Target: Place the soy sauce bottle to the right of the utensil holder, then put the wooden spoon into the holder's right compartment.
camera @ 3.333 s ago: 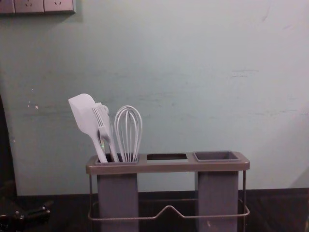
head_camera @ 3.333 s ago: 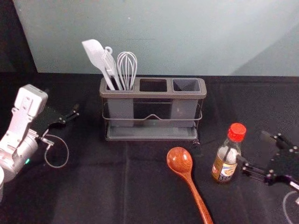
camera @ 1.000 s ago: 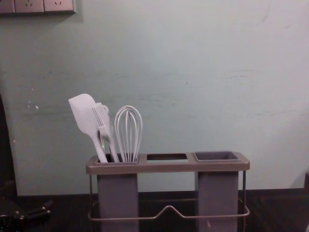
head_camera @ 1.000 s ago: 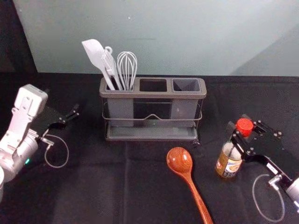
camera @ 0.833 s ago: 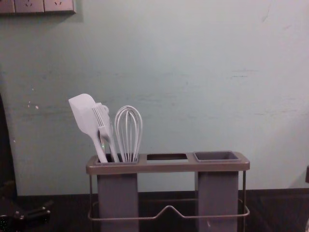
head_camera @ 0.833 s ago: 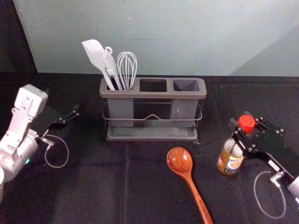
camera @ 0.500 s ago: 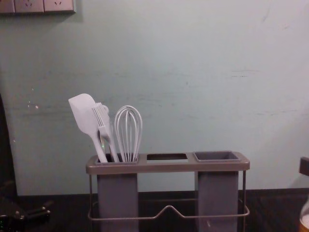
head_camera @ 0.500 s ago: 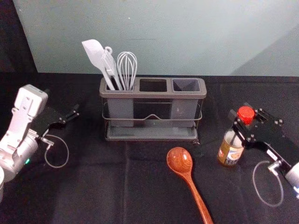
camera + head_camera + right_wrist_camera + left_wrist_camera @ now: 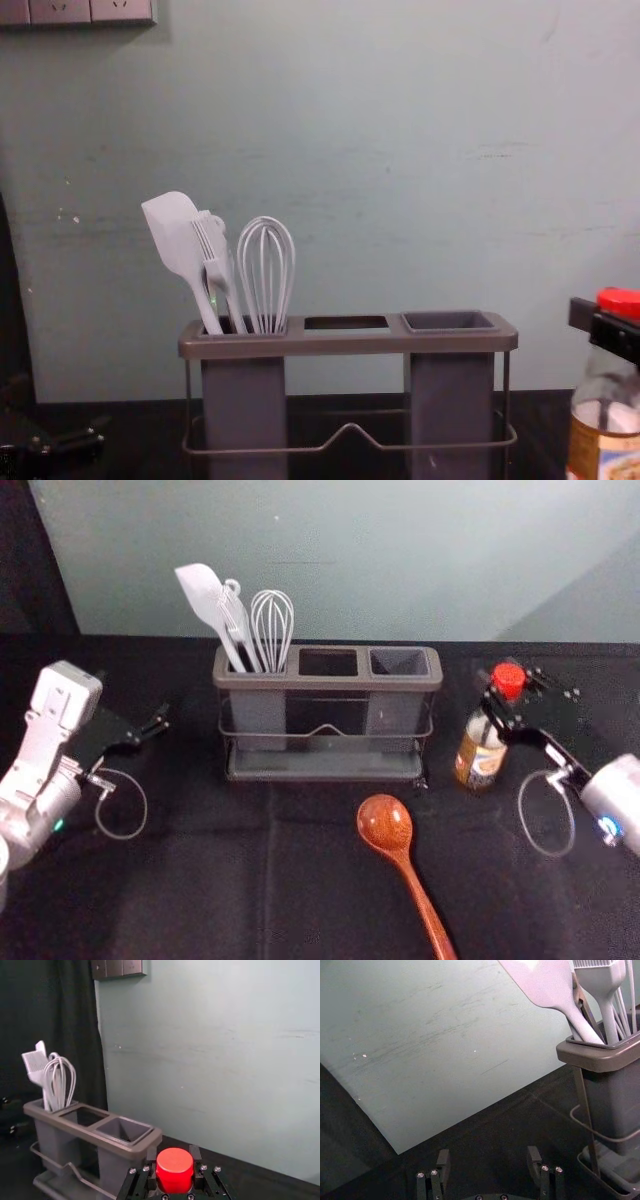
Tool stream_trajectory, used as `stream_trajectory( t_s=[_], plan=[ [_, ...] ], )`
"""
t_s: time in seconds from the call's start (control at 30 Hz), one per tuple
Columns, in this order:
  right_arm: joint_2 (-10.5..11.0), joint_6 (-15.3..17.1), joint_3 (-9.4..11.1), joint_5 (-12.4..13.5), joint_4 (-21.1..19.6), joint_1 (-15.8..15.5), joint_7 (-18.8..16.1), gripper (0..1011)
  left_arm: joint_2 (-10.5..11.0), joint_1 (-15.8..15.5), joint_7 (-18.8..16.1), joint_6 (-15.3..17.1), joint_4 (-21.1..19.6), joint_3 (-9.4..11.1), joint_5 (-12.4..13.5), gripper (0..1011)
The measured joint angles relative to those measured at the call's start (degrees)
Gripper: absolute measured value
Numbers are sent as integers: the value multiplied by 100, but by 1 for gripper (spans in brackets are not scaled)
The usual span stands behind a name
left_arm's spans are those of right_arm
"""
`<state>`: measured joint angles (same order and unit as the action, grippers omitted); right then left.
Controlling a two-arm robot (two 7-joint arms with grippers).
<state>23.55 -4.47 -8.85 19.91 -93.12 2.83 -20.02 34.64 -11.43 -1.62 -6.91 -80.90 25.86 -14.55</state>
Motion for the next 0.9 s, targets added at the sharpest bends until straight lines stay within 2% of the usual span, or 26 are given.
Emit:
stream_trajectory(
  t_s=[0.03, 0.2, 0.3, 0.53, 0.9],
  plan=[
    [0, 0, 0, 0, 0, 0, 0, 387, 0, 0, 0, 0, 0, 0, 0, 1005],
    [-214, -32, -123, 18, 487, 426, -34, 388, 0, -1, 0, 0, 0, 0, 0, 1005],
    [-300, -97, -177, 10, 688, 566, -41, 388, 0, 0, 0, 0, 0, 0, 0, 1005],
    [-465, -230, -221, -3, 998, 739, -36, 388, 0, 0, 0, 0, 0, 0, 0, 1005],
    [-583, -346, -221, -8, 1181, 814, -25, 388, 0, 0, 0, 0, 0, 0, 0, 1005]
  ],
)
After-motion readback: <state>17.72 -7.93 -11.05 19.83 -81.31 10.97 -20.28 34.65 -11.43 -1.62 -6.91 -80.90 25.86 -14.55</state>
